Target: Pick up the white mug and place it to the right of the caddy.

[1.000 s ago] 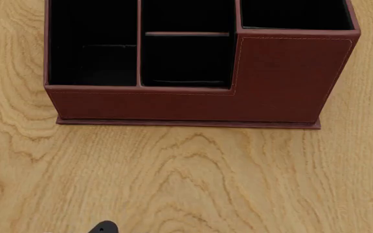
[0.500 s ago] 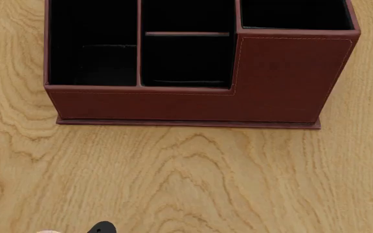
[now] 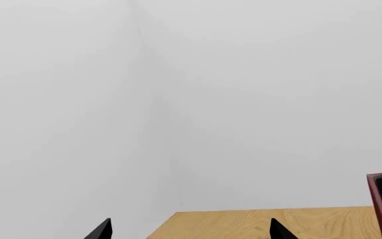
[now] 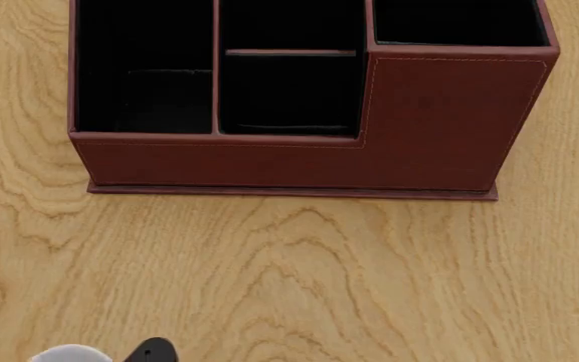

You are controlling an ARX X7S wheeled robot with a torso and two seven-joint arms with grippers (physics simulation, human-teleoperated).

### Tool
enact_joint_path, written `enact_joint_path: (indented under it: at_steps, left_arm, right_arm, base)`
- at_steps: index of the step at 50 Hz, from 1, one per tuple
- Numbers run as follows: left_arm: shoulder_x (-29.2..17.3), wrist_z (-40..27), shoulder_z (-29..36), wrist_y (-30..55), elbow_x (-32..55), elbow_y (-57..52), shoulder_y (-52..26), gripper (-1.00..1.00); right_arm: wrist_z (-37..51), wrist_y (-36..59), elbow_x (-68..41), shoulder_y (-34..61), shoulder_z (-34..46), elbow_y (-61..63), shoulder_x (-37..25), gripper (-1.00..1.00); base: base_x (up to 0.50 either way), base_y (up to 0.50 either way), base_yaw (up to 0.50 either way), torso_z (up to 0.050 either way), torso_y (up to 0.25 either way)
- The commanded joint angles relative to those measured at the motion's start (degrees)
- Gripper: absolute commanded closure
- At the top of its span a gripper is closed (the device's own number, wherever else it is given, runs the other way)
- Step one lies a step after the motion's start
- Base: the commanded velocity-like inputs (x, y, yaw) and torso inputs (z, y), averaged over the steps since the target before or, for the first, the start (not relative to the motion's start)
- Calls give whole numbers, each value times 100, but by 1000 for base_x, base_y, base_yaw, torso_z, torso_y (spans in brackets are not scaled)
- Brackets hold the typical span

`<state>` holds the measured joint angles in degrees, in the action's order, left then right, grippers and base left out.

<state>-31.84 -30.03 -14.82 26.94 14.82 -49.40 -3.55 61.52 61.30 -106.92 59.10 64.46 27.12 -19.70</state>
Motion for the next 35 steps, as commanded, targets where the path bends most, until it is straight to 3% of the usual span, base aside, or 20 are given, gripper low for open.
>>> enact_joint_path:
  at_steps: [1, 35]
  left_arm:
    - [4, -8, 42, -24, -4, 14, -7, -100]
    - [-36, -72, 216, 99, -3, -55, -145, -100]
  right_arm:
    - [181, -29, -61, 203, -114, 256, -51, 100]
    - [627, -371, -553, 827, -586, 739, -422, 100]
  base:
    - [0, 0, 0, 0, 0]
    - [0, 0, 0, 0, 0]
